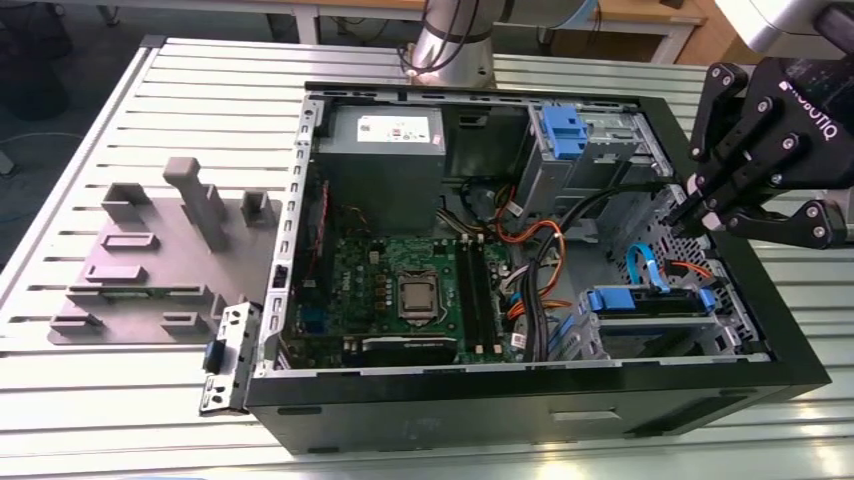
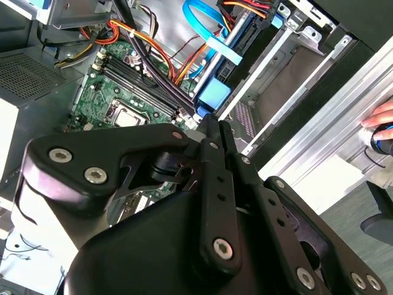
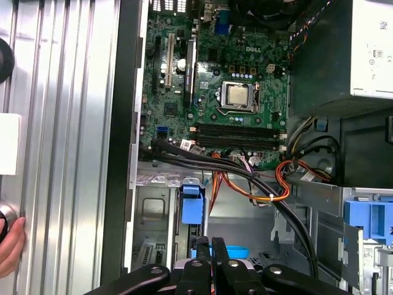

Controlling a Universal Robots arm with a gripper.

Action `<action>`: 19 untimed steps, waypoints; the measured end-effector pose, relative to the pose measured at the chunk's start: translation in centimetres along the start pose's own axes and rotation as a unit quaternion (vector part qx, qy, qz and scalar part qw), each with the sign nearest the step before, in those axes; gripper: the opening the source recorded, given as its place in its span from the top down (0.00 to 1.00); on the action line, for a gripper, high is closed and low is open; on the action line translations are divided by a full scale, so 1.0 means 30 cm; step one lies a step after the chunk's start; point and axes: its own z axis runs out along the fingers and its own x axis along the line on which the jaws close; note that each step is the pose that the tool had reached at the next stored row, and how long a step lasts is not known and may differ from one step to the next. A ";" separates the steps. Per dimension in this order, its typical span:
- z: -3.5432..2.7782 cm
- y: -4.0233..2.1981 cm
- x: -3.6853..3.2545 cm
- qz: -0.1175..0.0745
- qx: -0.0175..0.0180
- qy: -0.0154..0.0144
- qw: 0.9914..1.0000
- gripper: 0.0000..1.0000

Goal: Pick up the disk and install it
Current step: 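Insert the second disk wire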

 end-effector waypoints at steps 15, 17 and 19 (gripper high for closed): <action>0.030 -0.082 -0.009 0.000 -0.001 0.000 1.000 0.84; 0.030 -0.082 -0.009 0.000 -0.001 0.000 1.000 0.84; 0.030 -0.083 -0.009 0.000 -0.001 0.000 1.000 0.84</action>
